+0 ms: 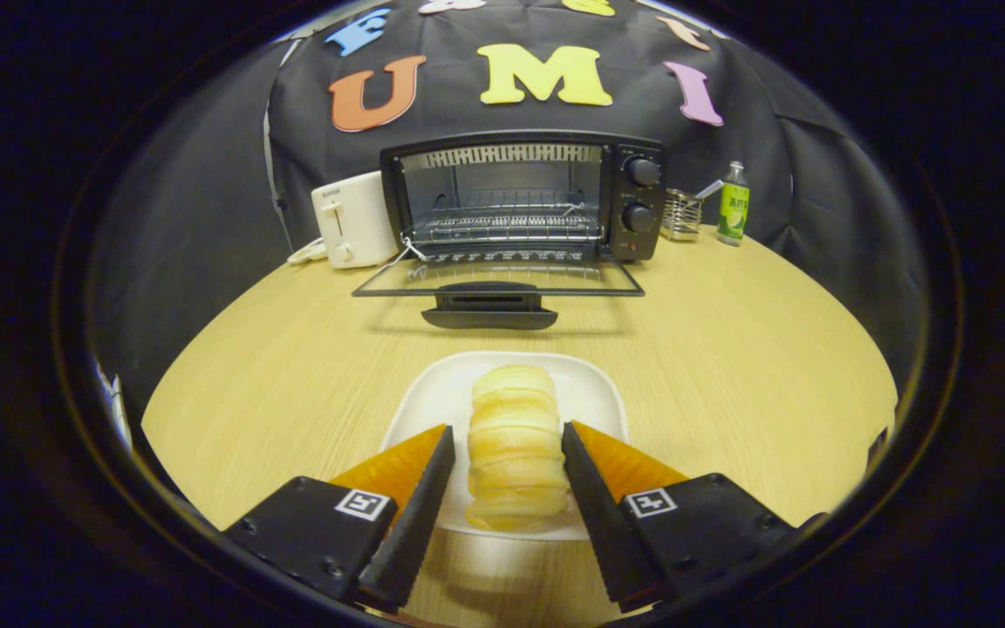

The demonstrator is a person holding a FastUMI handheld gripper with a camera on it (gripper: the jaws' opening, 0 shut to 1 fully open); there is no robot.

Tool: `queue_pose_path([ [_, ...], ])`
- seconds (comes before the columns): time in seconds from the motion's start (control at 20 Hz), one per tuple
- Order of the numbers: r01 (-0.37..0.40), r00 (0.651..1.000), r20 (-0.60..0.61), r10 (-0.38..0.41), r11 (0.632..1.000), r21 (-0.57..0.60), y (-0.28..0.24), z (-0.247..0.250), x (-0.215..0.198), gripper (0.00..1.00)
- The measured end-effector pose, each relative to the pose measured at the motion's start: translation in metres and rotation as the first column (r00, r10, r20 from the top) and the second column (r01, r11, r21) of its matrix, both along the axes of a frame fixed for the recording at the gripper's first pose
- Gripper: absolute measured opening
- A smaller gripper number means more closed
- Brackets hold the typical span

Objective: Open the toaster oven, put the food inside, and close the toaster oven door.

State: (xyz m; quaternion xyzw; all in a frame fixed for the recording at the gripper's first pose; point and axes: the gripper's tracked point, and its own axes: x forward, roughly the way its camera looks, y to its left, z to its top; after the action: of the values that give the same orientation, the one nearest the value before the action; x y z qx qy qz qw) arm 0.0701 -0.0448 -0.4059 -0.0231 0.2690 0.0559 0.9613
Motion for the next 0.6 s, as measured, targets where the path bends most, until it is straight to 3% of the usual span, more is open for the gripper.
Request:
queue_pose_path([
  [0.05,0.013,1.0,-0.001,-0.013,1.0,0.007,-0.003,0.0,-0.002,0.76],
  [0.15,0.025,1.0,0.002,-0.025,1.0,0.017,-0.004,0.001,-0.002,0.7],
  [0.45,0.004,0.987,0.155,-0.031,0.985,0.17,0.002,0.04,0.001,0.64],
  [0.6,-0.045,0.973,0.227,-0.031,0.945,0.324,0.013,0.072,0.004,0.64],
])
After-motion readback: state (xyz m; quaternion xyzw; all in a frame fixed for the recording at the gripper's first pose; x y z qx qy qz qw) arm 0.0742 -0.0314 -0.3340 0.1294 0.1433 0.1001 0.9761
